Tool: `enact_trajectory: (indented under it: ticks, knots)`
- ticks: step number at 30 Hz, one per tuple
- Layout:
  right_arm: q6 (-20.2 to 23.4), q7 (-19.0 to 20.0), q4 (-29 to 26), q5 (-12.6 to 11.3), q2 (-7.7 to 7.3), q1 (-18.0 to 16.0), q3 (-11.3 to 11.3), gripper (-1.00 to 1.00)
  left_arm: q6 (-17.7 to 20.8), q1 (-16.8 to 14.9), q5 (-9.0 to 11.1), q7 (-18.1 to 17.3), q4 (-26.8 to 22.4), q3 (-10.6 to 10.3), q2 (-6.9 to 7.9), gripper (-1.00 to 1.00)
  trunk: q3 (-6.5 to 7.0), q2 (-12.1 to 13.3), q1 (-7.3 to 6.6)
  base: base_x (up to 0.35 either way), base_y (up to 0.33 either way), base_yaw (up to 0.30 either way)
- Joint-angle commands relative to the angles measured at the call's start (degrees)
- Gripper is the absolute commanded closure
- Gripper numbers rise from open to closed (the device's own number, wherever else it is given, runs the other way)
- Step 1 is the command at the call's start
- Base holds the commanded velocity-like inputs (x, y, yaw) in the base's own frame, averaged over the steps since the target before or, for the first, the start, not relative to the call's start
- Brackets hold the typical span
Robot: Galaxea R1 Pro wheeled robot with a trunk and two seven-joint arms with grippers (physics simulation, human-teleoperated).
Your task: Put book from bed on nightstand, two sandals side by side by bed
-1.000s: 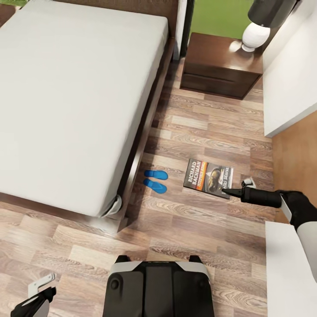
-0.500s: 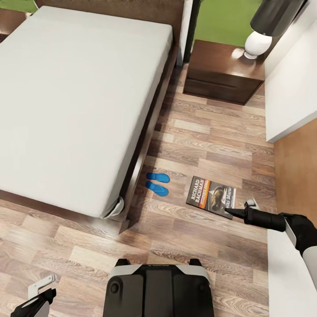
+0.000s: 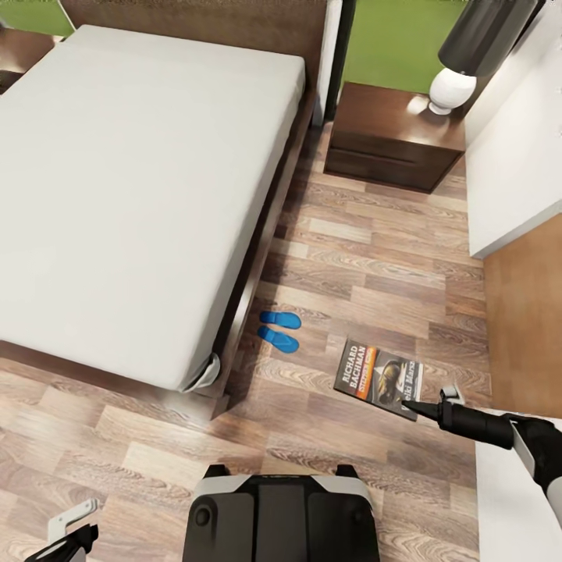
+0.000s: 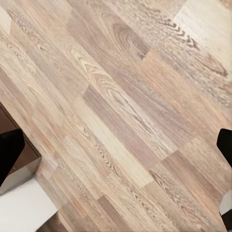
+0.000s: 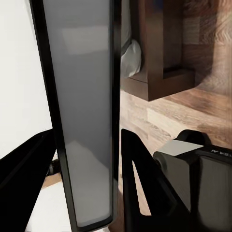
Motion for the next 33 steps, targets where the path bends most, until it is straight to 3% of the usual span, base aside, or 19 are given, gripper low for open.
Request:
enact_trajectory:
  ticks: [1, 11, 21, 33]
  knots:
    - [-0.15, 0.16, 0.11, 0.13, 0.07, 0.48, -0.26, 1.0, 0.02, 0.07, 0.6, 0.17, -0.07, -0.18, -0.03, -1.0, 0.04, -0.07, 0.03, 0.0, 0.0, 0.0]
    - [-1.46, -0.02, 0.5, 0.29, 0.14, 2.84, -0.28, 1.0, 0.02, 0.54, 0.67, 0.16, -0.04, -0.18, -1.02, -1.0, 0.93, -0.07, 0.03, 0.0, 0.0, 0.0]
    - [-8.17, -0.79, 4.93, 0.37, 0.25, 3.98, -0.18, 1.0, -0.12, 1.22, 0.73, 0.15, -0.07, -0.18, -1.87, -1.0, 1.86, -0.07, 0.03, 0.0, 0.0, 0.0]
    - [-10.94, -11.28, 9.19, 0.36, 1.2, 4.1, -0.21, 1.0, -1.32, 1.94, 0.91, 0.14, 0.01, -0.15, -1.95, -1.0, 2.99, -0.07, 0.03, 0.0, 0.0, 0.0]
